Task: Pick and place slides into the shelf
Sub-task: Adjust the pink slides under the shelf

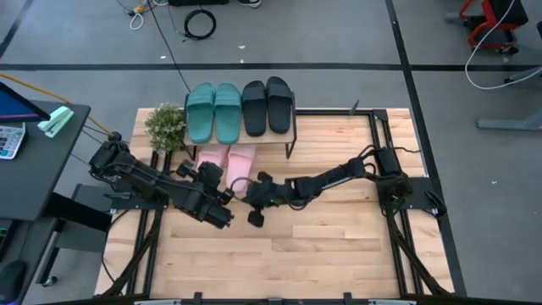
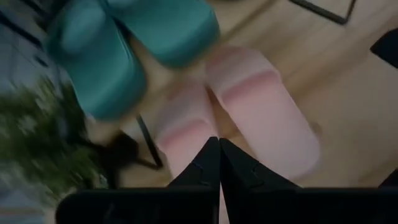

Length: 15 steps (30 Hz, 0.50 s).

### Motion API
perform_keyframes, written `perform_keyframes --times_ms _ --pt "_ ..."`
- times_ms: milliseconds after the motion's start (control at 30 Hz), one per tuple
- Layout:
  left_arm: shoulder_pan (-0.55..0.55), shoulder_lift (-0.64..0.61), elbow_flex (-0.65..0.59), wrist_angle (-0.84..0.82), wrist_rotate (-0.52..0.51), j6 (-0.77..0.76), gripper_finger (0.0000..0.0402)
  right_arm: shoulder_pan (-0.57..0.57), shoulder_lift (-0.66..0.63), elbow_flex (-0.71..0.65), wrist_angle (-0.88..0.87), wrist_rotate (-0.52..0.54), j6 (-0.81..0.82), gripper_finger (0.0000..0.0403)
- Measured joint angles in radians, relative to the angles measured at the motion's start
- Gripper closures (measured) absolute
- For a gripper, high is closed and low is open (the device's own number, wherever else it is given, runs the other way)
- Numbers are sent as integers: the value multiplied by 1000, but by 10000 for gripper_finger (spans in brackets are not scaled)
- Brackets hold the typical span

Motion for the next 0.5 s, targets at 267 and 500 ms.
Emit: perform_keyframes --times_ms 267,500 --pt "-118 0 -211 155 112 -344 396 26 6 0 -32 6 49 403" --pt "-144 1 -436 193 276 -552 397 18 5 0 -31 -53 62 403"
